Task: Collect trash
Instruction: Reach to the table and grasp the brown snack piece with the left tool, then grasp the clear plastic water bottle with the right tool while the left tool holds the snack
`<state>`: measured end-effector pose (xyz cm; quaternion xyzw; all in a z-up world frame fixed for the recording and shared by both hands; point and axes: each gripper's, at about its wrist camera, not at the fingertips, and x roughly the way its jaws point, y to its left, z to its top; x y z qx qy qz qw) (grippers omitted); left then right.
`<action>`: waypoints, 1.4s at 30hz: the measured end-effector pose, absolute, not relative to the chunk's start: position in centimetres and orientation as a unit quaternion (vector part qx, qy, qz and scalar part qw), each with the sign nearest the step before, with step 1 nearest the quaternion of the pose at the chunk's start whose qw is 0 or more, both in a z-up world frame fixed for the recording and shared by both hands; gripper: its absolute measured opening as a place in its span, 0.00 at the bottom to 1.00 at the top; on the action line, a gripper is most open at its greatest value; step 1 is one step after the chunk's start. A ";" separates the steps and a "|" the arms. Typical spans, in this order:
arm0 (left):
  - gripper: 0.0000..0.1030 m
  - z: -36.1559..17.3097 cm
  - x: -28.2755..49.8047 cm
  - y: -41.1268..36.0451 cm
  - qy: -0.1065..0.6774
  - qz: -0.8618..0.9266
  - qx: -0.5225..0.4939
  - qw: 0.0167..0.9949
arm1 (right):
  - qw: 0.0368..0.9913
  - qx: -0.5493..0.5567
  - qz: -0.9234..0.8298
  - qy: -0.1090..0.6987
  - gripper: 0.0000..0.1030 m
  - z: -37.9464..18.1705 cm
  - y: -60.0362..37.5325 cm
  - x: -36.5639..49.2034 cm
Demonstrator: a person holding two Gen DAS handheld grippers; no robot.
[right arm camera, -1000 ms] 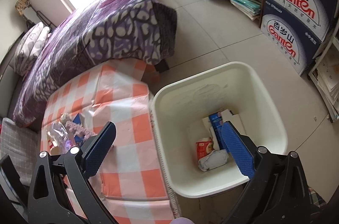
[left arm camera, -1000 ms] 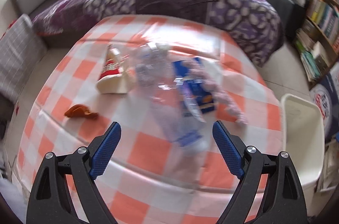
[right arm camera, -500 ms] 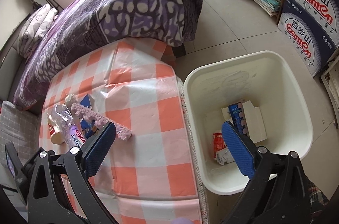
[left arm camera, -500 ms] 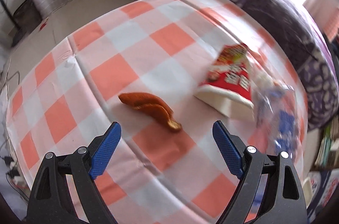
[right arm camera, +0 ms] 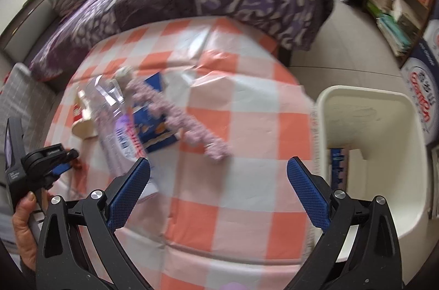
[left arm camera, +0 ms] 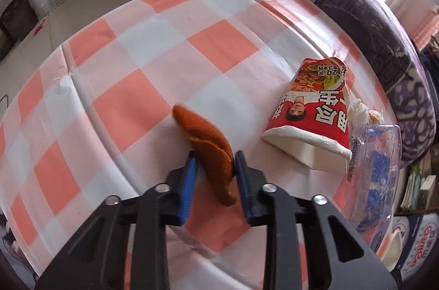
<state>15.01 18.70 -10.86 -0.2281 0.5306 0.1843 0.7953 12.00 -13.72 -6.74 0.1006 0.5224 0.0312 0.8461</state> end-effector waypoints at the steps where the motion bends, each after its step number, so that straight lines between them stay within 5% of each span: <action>1: 0.22 -10.8 14.8 18.9 0.530 0.181 -0.224 0.798 | 0.843 0.097 0.044 0.527 0.93 -7.0 -13.0 12.2; 17: 0.21 -5.4 12.6 19.0 0.482 0.146 -0.188 0.843 | 0.846 -0.007 0.131 0.516 0.93 -10.0 -3.8 13.2; 22: 0.21 -3.6 11.7 18.1 0.464 0.131 -0.167 0.860 | 0.845 -0.020 0.141 0.515 0.78 -10.6 -2.2 13.9; 25: 0.21 -2.9 11.3 17.7 0.458 0.122 -0.164 0.865 | 0.843 -0.025 0.140 0.518 0.59 -11.1 -1.6 14.2; 42: 0.21 -0.2 10.6 15.8 0.413 0.120 -0.130 0.893 | 0.896 0.011 0.139 0.421 0.53 -5.1 -3.6 12.5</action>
